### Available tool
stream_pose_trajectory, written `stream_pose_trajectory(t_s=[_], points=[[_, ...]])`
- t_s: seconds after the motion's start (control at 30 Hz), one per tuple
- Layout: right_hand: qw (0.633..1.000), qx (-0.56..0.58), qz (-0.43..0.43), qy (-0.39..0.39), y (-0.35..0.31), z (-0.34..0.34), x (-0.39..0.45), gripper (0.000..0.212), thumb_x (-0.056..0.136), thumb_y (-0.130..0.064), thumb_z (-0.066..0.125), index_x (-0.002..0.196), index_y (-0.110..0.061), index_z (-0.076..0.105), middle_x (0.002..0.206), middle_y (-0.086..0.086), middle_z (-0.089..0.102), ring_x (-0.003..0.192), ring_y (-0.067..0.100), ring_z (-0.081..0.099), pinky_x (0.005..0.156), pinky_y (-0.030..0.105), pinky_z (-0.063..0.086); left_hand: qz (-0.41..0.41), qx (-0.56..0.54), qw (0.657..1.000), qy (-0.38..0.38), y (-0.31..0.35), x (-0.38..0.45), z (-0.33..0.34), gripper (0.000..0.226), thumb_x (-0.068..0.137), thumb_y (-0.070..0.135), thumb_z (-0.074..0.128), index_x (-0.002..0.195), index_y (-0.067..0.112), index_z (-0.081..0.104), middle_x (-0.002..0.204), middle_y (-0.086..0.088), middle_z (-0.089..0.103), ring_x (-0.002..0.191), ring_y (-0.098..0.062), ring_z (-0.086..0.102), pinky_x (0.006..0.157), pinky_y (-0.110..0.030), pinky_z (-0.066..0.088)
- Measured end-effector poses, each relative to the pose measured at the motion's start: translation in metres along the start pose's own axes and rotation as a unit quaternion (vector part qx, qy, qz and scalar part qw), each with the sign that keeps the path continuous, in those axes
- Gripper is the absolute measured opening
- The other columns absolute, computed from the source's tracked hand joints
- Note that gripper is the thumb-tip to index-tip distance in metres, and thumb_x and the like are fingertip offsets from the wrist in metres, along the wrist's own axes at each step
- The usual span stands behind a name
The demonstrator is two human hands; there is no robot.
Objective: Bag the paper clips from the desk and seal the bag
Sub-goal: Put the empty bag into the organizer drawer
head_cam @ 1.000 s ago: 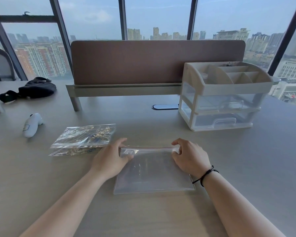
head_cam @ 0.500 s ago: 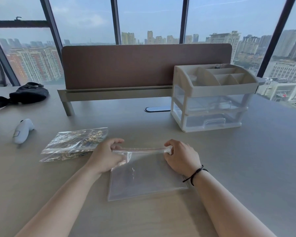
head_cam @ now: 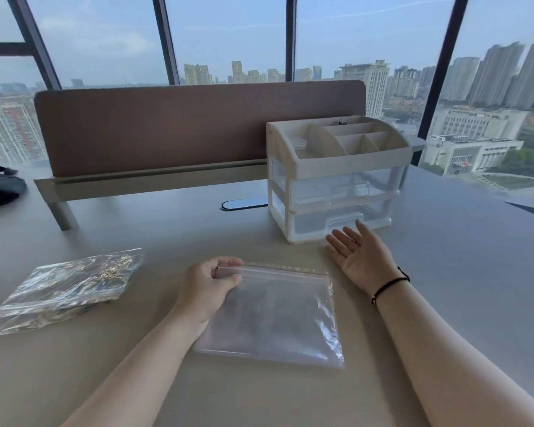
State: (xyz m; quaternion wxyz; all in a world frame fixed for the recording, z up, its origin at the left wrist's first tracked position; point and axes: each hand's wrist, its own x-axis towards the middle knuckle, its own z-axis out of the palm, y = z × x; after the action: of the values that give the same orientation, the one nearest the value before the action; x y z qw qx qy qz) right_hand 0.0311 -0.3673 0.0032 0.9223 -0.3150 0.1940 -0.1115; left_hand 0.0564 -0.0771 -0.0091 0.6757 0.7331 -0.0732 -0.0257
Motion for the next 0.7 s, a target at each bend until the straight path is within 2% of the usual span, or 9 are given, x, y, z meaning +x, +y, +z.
stream_pose_trajectory(t_s=[0.1, 0.23, 0.33, 0.4, 0.47, 0.57, 0.7], points=[[0.997, 0.066, 0.020, -0.043, -0.014, -0.013, 0.010, 0.072, 0.094, -0.044, 0.058, 0.149, -0.005, 0.031, 0.145, 0.022, 0.045, 0.130, 0.037, 0.050, 0.099, 0.051, 0.048, 0.007, -0.023, 1.000, 0.015, 0.003, 0.012, 0.024, 0.028, 0.084, -0.008, 0.071, 0.086, 0.019, 0.075, 0.075, -0.005, 0.072, 0.063, -0.017, 0.063, 0.059, -0.025, 0.051], [0.994, 0.093, 0.014, -0.047, -0.026, -0.015, 0.021, 0.078, 0.091, -0.049, 0.060, 0.150, -0.007, 0.030, 0.146, 0.021, 0.046, 0.132, 0.035, 0.048, 0.095, 0.050, 0.048, 0.009, -0.073, 0.997, 0.020, 0.009, 0.025, 0.045, 0.025, 0.084, -0.010, 0.069, 0.092, 0.013, 0.074, 0.073, -0.007, 0.070, 0.057, -0.015, 0.065, 0.057, -0.024, 0.054], [0.994, 0.100, 0.014, -0.050, -0.031, -0.017, 0.032, 0.079, 0.090, -0.048, 0.063, 0.150, -0.009, 0.031, 0.144, 0.025, 0.046, 0.130, 0.039, 0.050, 0.107, 0.053, 0.041, 0.015, -0.090, 0.996, 0.009, 0.012, 0.028, 0.055, 0.025, 0.083, -0.012, 0.069, 0.093, 0.011, 0.073, 0.067, -0.001, 0.070, 0.056, -0.014, 0.065, 0.055, -0.024, 0.056], [0.993, 0.106, 0.019, -0.051, -0.033, -0.016, 0.035, 0.078, 0.089, -0.047, 0.065, 0.149, -0.009, 0.032, 0.142, 0.028, 0.045, 0.129, 0.041, 0.050, 0.108, 0.054, 0.040, 0.020, -0.098, 0.995, 0.005, 0.012, 0.029, 0.056, 0.026, 0.083, -0.013, 0.069, 0.092, 0.011, 0.073, 0.069, -0.003, 0.071, 0.057, -0.014, 0.065, 0.054, -0.022, 0.056], [0.992, 0.113, 0.028, -0.046, -0.034, -0.015, 0.033, 0.077, 0.088, -0.045, 0.066, 0.147, -0.009, 0.033, 0.139, 0.029, 0.046, 0.128, 0.043, 0.050, 0.101, 0.053, 0.046, 0.022, -0.116, 0.993, 0.001, 0.013, 0.028, 0.053, 0.027, 0.082, -0.014, 0.068, 0.092, 0.011, 0.073, 0.073, -0.006, 0.071, 0.059, -0.015, 0.067, 0.054, -0.022, 0.057], [0.992, 0.120, 0.026, -0.025, -0.034, -0.018, 0.026, 0.075, 0.089, -0.044, 0.066, 0.147, -0.008, 0.034, 0.139, 0.029, 0.045, 0.124, 0.043, 0.052, 0.079, 0.048, 0.053, 0.005, -0.152, 0.988, -0.013, 0.017, 0.025, 0.051, 0.027, 0.082, -0.014, 0.065, 0.093, 0.010, 0.072, 0.070, -0.005, 0.072, 0.057, -0.014, 0.070, 0.053, -0.024, 0.058], [0.996, 0.091, 0.024, -0.002, -0.031, -0.024, 0.009, 0.069, 0.093, -0.043, 0.062, 0.145, -0.007, 0.036, 0.137, 0.024, 0.049, 0.108, 0.037, 0.059, 0.072, 0.043, 0.052, -0.043, -0.196, 0.978, -0.050, 0.026, 0.017, 0.050, 0.026, 0.085, -0.012, 0.060, 0.093, 0.009, 0.071, 0.069, -0.006, 0.073, 0.056, -0.016, 0.071, 0.051, -0.028, 0.059]])
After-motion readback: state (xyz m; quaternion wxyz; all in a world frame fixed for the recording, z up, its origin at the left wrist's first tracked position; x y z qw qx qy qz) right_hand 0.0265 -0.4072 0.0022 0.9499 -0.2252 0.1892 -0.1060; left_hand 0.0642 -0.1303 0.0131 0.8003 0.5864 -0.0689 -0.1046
